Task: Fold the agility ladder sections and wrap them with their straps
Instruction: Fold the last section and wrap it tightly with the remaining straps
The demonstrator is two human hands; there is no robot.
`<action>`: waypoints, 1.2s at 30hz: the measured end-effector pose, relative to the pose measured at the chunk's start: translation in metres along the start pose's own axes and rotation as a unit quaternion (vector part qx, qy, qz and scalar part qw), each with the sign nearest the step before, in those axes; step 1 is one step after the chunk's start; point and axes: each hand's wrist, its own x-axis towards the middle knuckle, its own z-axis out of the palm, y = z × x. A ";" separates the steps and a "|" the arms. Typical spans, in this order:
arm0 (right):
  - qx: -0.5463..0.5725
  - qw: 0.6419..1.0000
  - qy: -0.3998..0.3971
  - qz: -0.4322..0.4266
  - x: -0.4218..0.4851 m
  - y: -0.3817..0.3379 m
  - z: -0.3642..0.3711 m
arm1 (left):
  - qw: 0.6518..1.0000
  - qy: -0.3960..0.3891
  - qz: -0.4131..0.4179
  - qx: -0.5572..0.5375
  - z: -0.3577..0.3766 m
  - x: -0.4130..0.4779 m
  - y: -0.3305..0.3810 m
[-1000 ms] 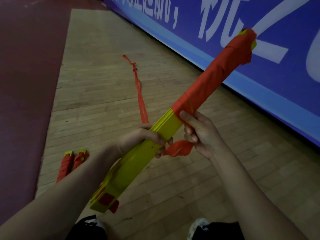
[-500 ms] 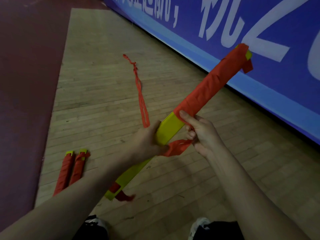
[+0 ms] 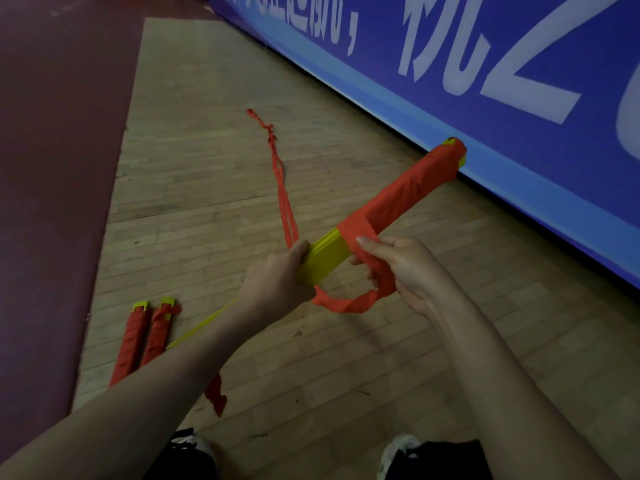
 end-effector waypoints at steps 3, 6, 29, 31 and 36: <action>0.026 0.998 0.031 -0.040 -0.002 -0.001 0.001 | 1.000 -0.022 -0.001 0.000 0.002 -0.002 0.004; 0.009 0.996 0.064 -0.068 -0.003 0.000 0.002 | 0.999 -0.043 -0.011 -0.028 0.000 0.000 0.008; 0.162 0.980 -0.099 -0.056 -0.006 -0.013 0.003 | 0.760 -0.326 -0.004 -0.562 -0.037 -0.012 0.026; 0.156 0.984 -0.065 -0.051 -0.004 -0.010 0.005 | 0.796 -0.309 0.009 -0.521 -0.038 -0.010 0.022; 0.128 0.990 0.053 -0.035 0.004 0.000 0.007 | 0.946 -0.175 0.020 -0.272 -0.027 -0.007 0.027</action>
